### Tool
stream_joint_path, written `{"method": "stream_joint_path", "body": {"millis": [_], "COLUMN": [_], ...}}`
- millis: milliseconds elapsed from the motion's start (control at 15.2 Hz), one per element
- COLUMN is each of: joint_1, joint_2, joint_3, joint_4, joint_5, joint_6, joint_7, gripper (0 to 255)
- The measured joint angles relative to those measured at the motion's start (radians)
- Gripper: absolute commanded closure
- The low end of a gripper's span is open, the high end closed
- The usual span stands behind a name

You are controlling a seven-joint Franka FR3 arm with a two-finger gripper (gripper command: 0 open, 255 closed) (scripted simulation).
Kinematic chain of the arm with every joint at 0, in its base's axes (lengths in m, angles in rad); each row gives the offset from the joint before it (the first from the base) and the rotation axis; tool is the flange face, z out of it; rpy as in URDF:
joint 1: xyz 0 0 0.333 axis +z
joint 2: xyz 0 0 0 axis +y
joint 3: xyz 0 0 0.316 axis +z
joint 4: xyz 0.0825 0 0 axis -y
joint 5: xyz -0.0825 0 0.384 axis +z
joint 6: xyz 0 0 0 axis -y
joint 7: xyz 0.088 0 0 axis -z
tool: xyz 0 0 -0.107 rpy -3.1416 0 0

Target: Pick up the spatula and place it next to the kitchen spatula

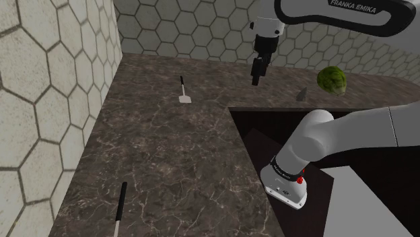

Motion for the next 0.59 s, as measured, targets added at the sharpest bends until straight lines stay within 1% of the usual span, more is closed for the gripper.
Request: {"method": "stream_joint_path", "body": {"millis": [132, 594], "joint_1": [-0.002, -0.034], "joint_2": [0.014, 0.186], "joint_3": [0.006, 0.068], "joint_4": [-0.001, -0.004], "joint_5": [0.006, 0.057], "joint_6": [0.017, 0.228], "joint_7": [0.015, 0.197], "gripper": [0, 0]}}
